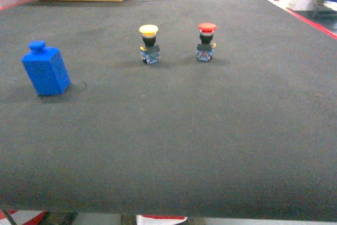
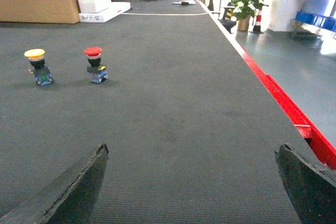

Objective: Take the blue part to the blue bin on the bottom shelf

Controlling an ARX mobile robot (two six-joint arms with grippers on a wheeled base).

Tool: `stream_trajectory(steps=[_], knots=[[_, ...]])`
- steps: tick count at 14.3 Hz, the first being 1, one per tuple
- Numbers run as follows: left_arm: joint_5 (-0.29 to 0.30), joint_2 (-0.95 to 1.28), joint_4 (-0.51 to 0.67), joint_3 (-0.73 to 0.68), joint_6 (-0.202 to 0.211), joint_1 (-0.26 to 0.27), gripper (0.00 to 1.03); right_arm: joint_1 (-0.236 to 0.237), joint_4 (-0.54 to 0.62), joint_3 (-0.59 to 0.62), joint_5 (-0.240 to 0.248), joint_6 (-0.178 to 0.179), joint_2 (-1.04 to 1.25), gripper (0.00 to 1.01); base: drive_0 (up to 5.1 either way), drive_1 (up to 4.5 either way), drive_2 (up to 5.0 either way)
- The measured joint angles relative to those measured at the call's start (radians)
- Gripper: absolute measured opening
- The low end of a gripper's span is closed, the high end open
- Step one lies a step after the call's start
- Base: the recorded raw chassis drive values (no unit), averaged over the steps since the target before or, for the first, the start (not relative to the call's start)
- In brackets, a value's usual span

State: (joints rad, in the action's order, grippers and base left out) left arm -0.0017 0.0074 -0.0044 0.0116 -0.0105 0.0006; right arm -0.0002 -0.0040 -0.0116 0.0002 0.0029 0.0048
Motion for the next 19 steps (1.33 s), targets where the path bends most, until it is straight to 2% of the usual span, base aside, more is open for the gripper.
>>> stream_trajectory(steps=[19], knots=[[0.002, 0.000, 0.000, 0.000, 0.000, 0.000, 0.98, 0.000, -0.001, 0.000, 0.000, 0.000, 0.000, 0.98, 0.0, 0.00, 0.0]])
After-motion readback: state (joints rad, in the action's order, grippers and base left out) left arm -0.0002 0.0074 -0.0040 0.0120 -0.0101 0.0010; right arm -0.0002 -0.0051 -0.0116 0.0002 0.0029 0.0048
